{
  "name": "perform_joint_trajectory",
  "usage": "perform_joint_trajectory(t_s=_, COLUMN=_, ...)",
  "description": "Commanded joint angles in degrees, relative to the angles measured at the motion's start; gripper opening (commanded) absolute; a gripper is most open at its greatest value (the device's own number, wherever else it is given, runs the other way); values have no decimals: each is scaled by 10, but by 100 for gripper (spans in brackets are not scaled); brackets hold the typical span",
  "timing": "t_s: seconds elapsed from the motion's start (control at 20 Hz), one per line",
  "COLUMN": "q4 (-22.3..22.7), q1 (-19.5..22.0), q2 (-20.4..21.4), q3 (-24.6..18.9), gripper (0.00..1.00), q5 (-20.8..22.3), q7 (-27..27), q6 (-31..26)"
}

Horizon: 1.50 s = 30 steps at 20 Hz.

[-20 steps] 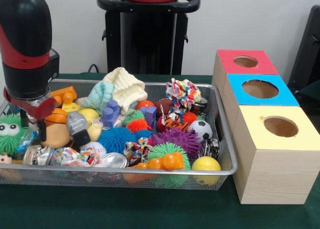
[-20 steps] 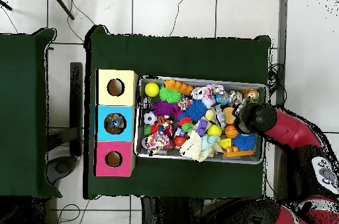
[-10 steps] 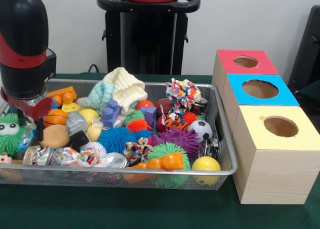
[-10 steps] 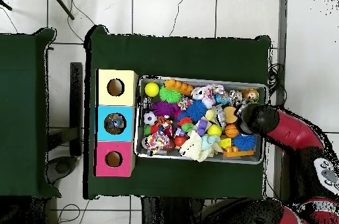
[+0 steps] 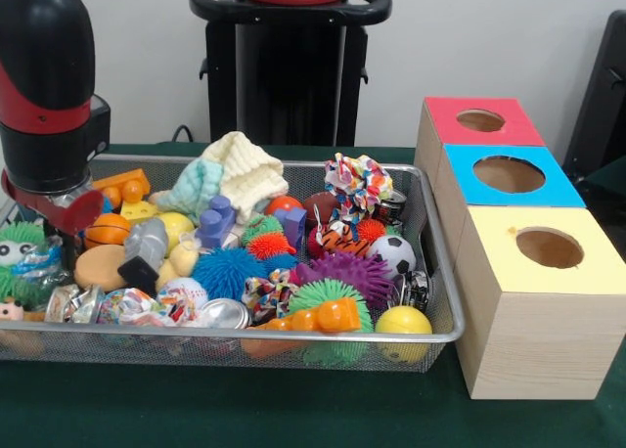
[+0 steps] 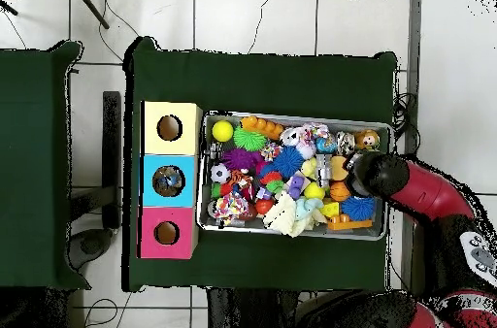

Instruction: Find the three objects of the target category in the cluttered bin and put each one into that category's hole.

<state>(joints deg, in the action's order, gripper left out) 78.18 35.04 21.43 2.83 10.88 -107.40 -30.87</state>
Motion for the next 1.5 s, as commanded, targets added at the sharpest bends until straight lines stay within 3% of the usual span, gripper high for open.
perform_joint_trajectory(t_s=0.05, q4=36, q1=0, q2=9, q3=-33, gripper=0, q5=38, q7=16, q6=14)
perform_joint_trajectory(t_s=0.2, q4=50, q1=-7, q2=24, q3=-30, gripper=0, q5=24, q7=-3, q6=6)
perform_joint_trajectory(t_s=0.3, q4=81, q1=-11, q2=65, q3=-34, gripper=0, q5=12, q7=-11, q6=-1)
perform_joint_trajectory(t_s=0.45, q4=106, q1=-40, q2=136, q3=-20, gripper=0, q5=-9, q7=-17, q6=-75)
perform_joint_trajectory(t_s=0.7, q4=119, q1=-75, q2=182, q3=-3, gripper=0, q5=-26, q7=-44, q6=-128)
perform_joint_trajectory(t_s=1.3, q4=118, q1=-85, q2=171, q3=4, gripper=0, q5=-24, q7=-57, q6=-97)
perform_joint_trajectory(t_s=1.5, q4=133, q1=-88, q2=154, q3=5, gripper=0, q5=-24, q7=-79, q6=-55)
